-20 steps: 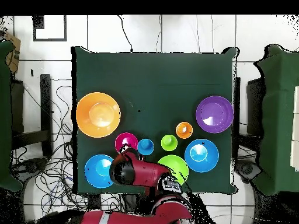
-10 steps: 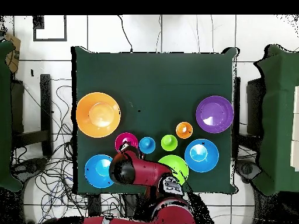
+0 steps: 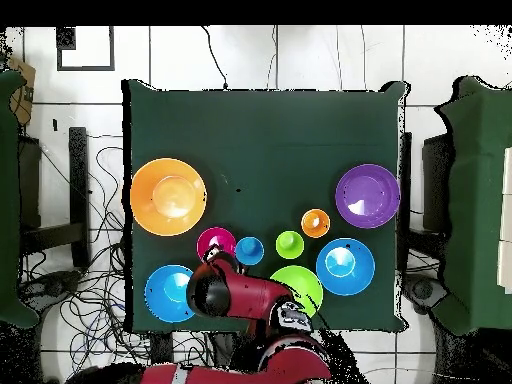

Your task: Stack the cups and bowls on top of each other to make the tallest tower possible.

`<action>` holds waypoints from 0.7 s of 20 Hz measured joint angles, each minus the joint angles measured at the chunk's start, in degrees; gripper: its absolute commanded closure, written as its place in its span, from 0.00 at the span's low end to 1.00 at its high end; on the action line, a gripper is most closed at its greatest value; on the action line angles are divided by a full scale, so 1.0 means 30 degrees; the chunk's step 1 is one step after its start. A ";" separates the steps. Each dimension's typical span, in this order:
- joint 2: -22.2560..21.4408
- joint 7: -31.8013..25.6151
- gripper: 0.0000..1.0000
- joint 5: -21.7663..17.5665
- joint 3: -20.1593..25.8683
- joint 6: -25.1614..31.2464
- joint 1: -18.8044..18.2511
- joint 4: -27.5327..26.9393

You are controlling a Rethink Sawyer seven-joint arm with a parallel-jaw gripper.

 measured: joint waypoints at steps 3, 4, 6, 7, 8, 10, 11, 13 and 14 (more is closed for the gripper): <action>0.0218 0.0000 0.00 0.0004 -0.0003 0.0000 0.0012 -0.0006; 0.0361 0.0000 0.00 0.0004 -0.0003 0.0000 0.0010 -0.0006; 0.0595 0.0000 0.00 0.0004 -0.0003 0.0000 0.0016 -0.0006; 0.0640 0.0000 0.00 0.0006 -0.0001 0.0000 0.0019 -0.0007; 0.0685 0.0000 0.00 0.0008 0.0000 0.0000 0.0022 -0.0008; 0.0846 0.0000 0.00 0.0008 0.0000 0.0000 0.0037 -0.0008; 0.0863 0.0000 0.00 0.0008 0.0000 0.0000 0.0043 -0.0008; 0.0881 0.0000 0.00 0.0008 0.0000 0.0000 0.0063 -0.0008; 0.0879 0.0000 0.00 0.0008 -0.0003 -0.0004 0.0073 -0.0008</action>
